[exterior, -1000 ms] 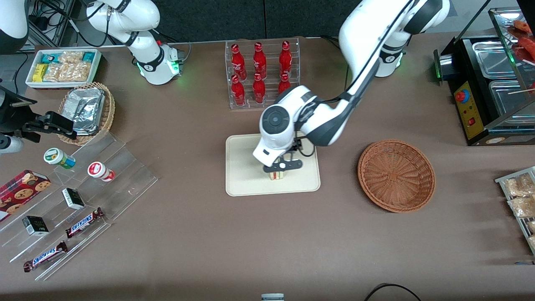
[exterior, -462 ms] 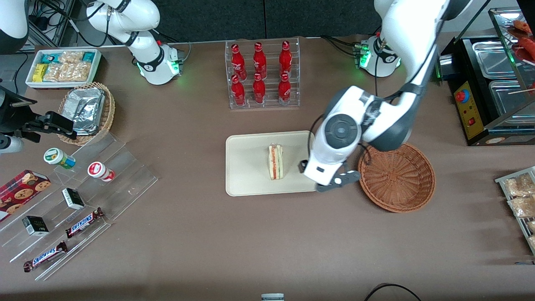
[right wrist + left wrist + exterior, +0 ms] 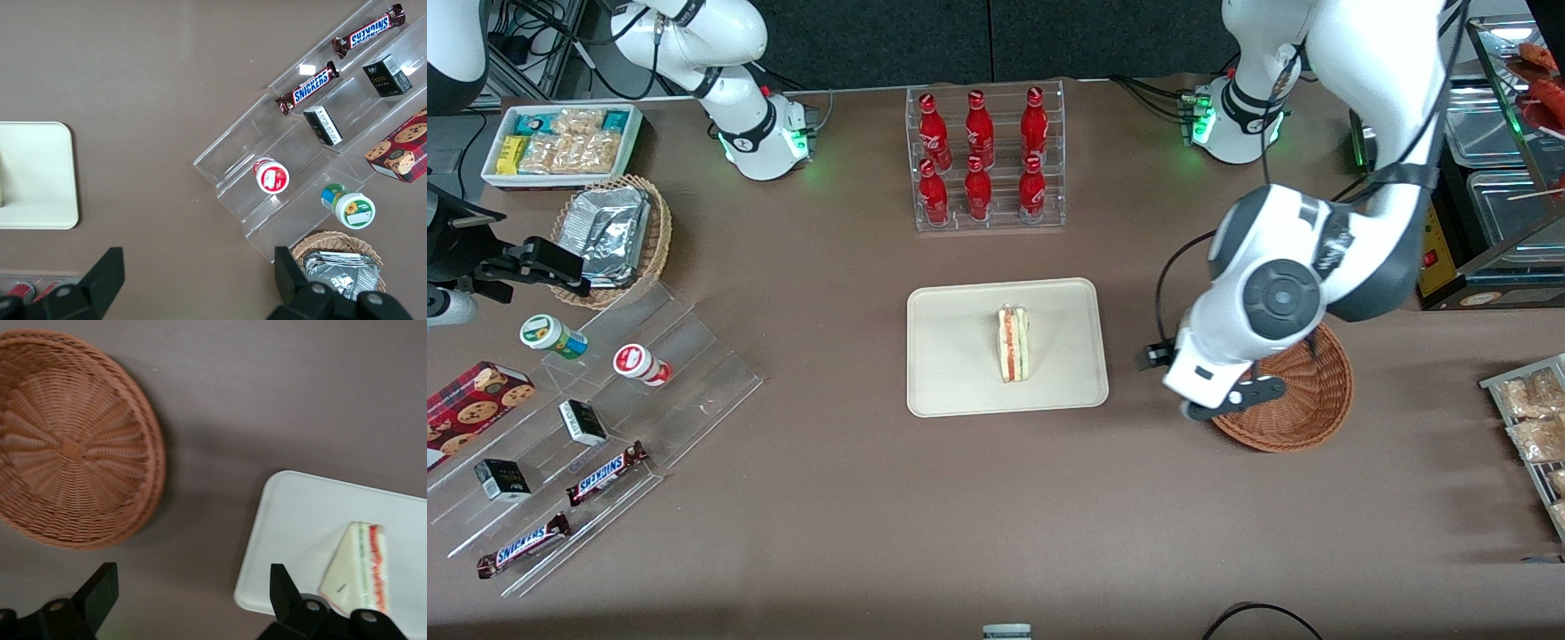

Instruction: Place sandwich from basket to tray

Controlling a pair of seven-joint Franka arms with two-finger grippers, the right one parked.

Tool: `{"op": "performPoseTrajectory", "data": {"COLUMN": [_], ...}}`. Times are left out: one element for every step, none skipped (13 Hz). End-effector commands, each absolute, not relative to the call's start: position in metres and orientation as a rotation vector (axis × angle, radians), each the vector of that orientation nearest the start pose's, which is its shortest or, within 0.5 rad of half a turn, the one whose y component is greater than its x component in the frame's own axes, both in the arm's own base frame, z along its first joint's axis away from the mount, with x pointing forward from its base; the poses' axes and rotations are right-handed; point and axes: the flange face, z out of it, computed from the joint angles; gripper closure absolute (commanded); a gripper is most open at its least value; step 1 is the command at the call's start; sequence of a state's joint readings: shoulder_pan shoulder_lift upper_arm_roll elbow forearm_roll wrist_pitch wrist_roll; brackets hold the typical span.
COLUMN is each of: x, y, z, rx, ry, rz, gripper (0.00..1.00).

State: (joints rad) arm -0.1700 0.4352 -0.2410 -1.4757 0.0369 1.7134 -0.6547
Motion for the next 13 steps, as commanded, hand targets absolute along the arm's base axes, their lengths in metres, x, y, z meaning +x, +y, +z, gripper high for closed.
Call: {"op": "performPoseTrajectory", "data": {"x": [0.609, 0.607, 0.606, 0.602, 0.599, 0.593, 0.587, 0.57, 0.558, 0.55, 0.545, 0.541, 0.542], "y": [-0.203, -0.188, -0.175, -0.168, -0.162, -0.155, -0.137, -0.132, -0.117, -0.11, -0.106, -0.105, -0.096], "z": [0.439, 0.447, 0.453, 0.458, 0.463, 0.47, 0.477, 0.487, 0.495, 0.504, 0.513, 0.523, 0.531], "rx": [-3.112, -3.11, -3.106, -3.103, -3.105, -3.115, -3.132, -3.144, -3.138, -3.135, -3.126, -3.119, -3.11], "ry": [-0.328, -0.335, -0.335, -0.284, -0.232, -0.206, -0.21, -0.157, -0.148, -0.162, -0.166, -0.165, -0.184], "rz": [0.356, 0.369, 0.38, 0.409, 0.427, 0.425, 0.421, 0.416, 0.409, 0.402, 0.416, 0.413, 0.401], "gripper": [0.0, 0.0, 0.0, 0.0, 0.0, 0.0, 0.0, 0.0, 0.0, 0.0, 0.0, 0.0, 0.0]}}
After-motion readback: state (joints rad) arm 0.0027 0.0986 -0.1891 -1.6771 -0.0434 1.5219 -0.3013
